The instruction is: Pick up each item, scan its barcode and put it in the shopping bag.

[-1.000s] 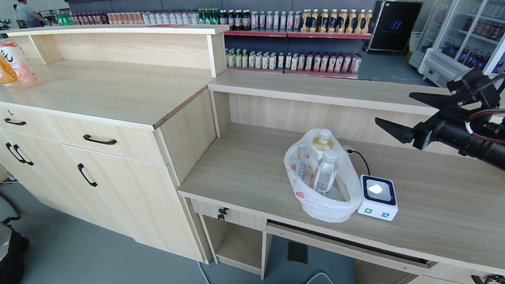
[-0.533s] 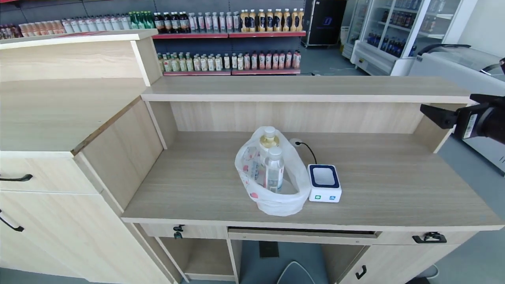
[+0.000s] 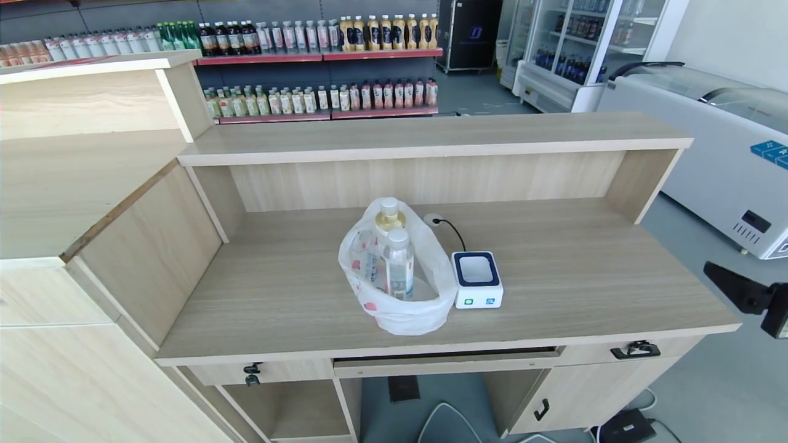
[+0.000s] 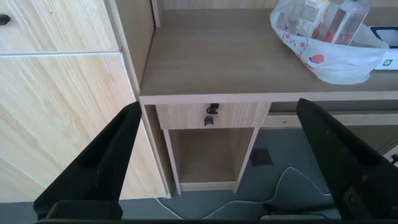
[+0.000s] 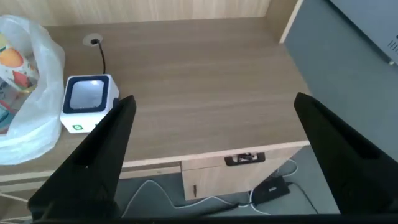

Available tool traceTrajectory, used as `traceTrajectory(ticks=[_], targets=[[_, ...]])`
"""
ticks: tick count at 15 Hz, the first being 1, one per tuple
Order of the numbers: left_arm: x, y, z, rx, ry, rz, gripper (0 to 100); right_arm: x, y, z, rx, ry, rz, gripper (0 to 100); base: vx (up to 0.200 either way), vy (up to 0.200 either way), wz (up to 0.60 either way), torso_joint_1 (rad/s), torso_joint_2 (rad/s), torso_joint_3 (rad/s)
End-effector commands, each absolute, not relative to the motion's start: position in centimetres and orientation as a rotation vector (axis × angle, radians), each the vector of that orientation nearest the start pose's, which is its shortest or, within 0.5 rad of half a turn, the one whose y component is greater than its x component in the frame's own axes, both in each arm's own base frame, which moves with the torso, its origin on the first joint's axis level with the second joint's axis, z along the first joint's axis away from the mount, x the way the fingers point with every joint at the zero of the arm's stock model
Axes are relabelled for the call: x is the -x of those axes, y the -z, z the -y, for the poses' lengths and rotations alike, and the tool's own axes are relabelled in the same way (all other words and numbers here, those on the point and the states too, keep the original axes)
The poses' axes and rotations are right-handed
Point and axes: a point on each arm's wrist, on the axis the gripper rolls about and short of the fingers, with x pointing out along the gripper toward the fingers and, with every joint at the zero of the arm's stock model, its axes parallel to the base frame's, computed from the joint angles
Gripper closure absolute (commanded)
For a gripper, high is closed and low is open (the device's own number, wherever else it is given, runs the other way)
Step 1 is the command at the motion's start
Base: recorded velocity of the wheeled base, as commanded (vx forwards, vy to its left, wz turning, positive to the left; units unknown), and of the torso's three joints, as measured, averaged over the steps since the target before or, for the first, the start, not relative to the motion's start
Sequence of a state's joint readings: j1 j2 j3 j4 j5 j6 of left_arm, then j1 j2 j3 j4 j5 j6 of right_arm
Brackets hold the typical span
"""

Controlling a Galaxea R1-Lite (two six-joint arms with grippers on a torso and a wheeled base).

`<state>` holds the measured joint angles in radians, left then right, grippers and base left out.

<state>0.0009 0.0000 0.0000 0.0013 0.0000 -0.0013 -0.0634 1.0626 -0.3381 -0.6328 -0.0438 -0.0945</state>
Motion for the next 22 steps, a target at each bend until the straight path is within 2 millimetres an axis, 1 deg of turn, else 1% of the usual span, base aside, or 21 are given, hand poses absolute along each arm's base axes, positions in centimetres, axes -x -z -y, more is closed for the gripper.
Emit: traceTrajectory(ticks=[1, 2, 3, 4, 5, 7, 8, 9, 10, 11, 13, 22], targets=[[2.3, -7.5, 0.0, 0.002, -0.002, -0.003, 0, -7.1, -15.8, 0.6, 0.08, 0.121, -0.036, 0, 0.0, 0.0, 0.0, 0.0, 0.0, 0.0], [2.3, -7.5, 0.0, 0.002, -0.002, -0.003, 0, -5.7, -14.3, 0.4, 0.06, 0.102, -0.032, 0, 0.0, 0.0, 0.0, 0.0, 0.0, 0.0], [2.3, -7.5, 0.0, 0.002, -0.002, -0.003, 0, -4.6, -13.5, 0.2, 0.052, 0.071, -0.003, 0, 0.0, 0.0, 0.0, 0.0, 0.0, 0.0], [2.3, -7.5, 0.0, 0.002, -0.002, -0.003, 0, -3.6, -12.9, 0.1, 0.049, 0.057, -0.011, 0, 0.0, 0.0, 0.0, 0.0, 0.0, 0.0], [2.3, -7.5, 0.0, 0.002, -0.002, -0.003, 0, -2.3, -11.9, 0.1, 0.037, 0.047, -0.039, 0, 0.0, 0.0, 0.0, 0.0, 0.0, 0.0], [2.3, -7.5, 0.0, 0.002, -0.002, -0.003, 0, -0.5, -10.3, 0.1, -0.007, 0.04, -0.06, 0, 0.0, 0.0, 0.0, 0.0, 0.0, 0.0], [2.3, -7.5, 0.0, 0.002, -0.002, -0.003, 0, 0.2, -9.5, 0.1, -0.007, 0.04, -0.073, 0, 0.0, 0.0, 0.0, 0.0, 0.0, 0.0], [2.3, -7.5, 0.0, 0.002, -0.002, -0.003, 0, 0.5, -9.2, 0.1, -0.007, 0.042, -0.07, 0, 0.0, 0.0, 0.0, 0.0, 0.0, 0.0], [2.3, -7.5, 0.0, 0.002, -0.002, -0.003, 0, 1.4, -8.4, 0.1, -0.002, 0.049, -0.051, 0, 0.0, 0.0, 0.0, 0.0, 0.0, 0.0], [2.3, -7.5, 0.0, 0.002, -0.002, -0.003, 0, 1.9, -7.6, 0.1, -0.008, 0.057, -0.067, 0, 0.0, 0.0, 0.0, 0.0, 0.0, 0.0], [2.3, -7.5, 0.0, 0.002, -0.002, -0.003, 0, 2.3, -7.5, 0.1, -0.012, 0.038, -0.009, 0, 0.0, 0.0, 0.0, 0.0, 0.0, 0.0], [2.3, -7.5, 0.0, 0.002, -0.002, -0.003, 0, 2.3, -7.5, 0.1, -0.038, 0.039, -0.008, 0, 0.0, 0.0, 0.0, 0.0, 0.0, 0.0]])
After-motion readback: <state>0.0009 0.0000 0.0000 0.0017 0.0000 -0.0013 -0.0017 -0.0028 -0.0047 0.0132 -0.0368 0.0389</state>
